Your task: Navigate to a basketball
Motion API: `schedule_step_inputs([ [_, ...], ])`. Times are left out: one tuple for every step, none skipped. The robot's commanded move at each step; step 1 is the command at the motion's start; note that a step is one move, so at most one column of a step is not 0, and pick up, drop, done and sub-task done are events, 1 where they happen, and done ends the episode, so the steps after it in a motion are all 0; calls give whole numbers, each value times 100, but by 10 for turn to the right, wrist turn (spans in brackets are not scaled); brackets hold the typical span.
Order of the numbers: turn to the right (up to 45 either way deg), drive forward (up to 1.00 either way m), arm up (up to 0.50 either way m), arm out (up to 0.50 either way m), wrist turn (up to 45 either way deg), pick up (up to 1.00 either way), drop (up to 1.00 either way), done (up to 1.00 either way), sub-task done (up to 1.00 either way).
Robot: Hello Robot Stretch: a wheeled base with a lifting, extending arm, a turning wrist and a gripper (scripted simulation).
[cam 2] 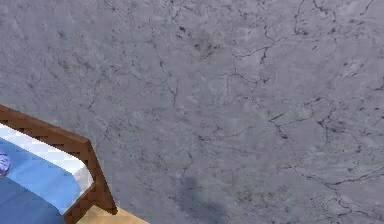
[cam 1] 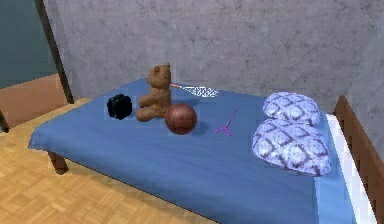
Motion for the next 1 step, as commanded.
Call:
schedule_step_inputs([
  [0, 0, 0, 0, 0, 0, 0, 100, 0],
])
